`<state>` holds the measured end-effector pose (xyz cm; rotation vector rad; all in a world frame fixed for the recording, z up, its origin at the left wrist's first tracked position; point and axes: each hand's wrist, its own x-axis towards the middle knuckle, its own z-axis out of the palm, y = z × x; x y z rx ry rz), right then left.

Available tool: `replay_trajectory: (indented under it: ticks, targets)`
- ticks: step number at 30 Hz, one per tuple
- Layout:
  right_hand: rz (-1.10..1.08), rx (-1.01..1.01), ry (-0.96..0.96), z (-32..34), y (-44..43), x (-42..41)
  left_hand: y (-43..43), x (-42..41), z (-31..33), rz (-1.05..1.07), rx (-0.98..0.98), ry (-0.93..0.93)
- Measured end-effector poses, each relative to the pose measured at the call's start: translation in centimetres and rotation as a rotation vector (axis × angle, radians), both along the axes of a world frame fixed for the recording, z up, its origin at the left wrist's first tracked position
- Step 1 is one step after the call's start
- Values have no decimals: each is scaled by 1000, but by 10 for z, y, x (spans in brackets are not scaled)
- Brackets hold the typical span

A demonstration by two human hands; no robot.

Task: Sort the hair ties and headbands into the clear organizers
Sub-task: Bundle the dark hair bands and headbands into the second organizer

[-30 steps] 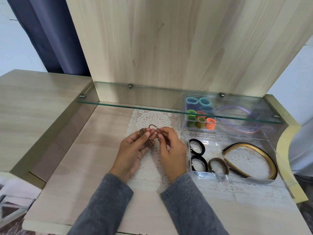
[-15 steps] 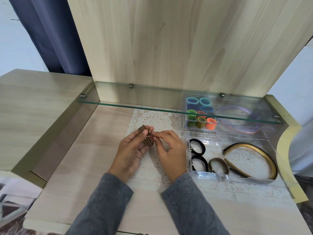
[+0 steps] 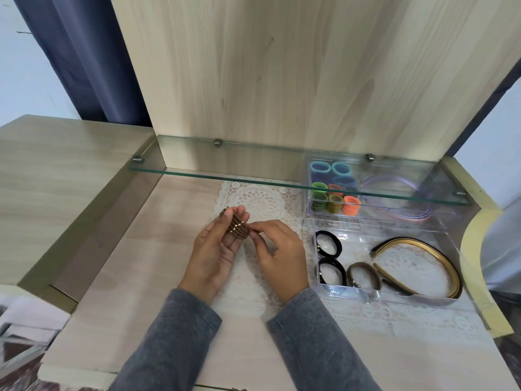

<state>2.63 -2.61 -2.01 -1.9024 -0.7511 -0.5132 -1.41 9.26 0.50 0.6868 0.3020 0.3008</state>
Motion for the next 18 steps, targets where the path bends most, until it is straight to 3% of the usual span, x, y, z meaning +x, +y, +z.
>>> replay_trajectory:
  ticks: [18]
  targets:
    - [-16, -31, 63, 3, 2, -4, 0, 0, -2, -39, 73, 24]
